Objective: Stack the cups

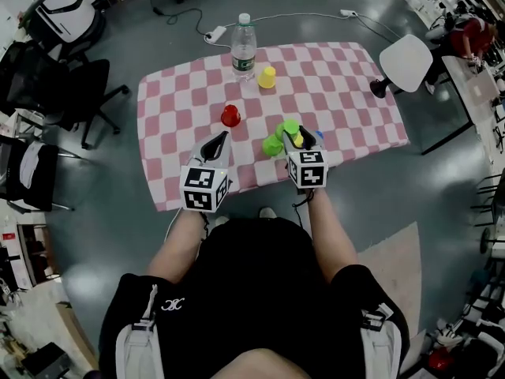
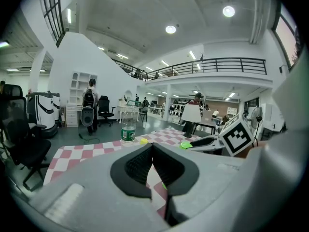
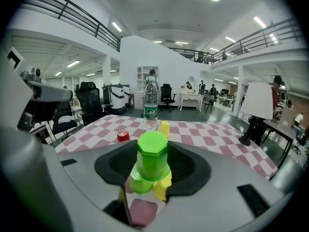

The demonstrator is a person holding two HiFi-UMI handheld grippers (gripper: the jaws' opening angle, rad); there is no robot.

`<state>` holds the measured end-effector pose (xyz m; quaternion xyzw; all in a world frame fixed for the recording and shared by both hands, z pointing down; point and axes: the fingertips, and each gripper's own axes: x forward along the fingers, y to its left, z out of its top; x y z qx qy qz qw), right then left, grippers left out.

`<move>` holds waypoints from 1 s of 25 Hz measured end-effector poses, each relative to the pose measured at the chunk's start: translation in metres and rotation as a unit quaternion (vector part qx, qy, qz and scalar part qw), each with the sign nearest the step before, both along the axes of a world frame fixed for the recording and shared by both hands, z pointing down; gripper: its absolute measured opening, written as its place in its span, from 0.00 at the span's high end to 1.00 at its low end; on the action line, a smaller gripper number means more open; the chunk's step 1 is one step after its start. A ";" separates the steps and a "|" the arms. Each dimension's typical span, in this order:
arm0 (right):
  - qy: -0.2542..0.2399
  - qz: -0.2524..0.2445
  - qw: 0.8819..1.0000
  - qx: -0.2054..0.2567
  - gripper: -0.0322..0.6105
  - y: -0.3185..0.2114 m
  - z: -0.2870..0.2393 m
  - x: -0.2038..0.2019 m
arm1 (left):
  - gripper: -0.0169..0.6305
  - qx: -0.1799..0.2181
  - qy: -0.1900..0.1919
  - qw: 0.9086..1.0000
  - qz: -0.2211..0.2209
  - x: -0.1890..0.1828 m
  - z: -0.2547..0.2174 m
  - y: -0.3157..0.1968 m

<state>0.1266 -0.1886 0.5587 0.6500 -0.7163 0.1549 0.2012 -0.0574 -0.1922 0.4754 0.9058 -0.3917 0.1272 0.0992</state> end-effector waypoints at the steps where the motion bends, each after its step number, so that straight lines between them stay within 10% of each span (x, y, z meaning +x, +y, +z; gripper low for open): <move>1: 0.009 0.000 1.000 -0.003 0.64 0.001 0.004 0.002 | 0.95 -0.001 -0.002 1.000 -0.001 0.001 0.001 0.000; 25: -0.023 -0.001 0.999 -0.048 0.64 0.002 0.044 0.007 | 0.95 -0.015 -0.016 1.000 -0.020 0.006 0.014 -0.004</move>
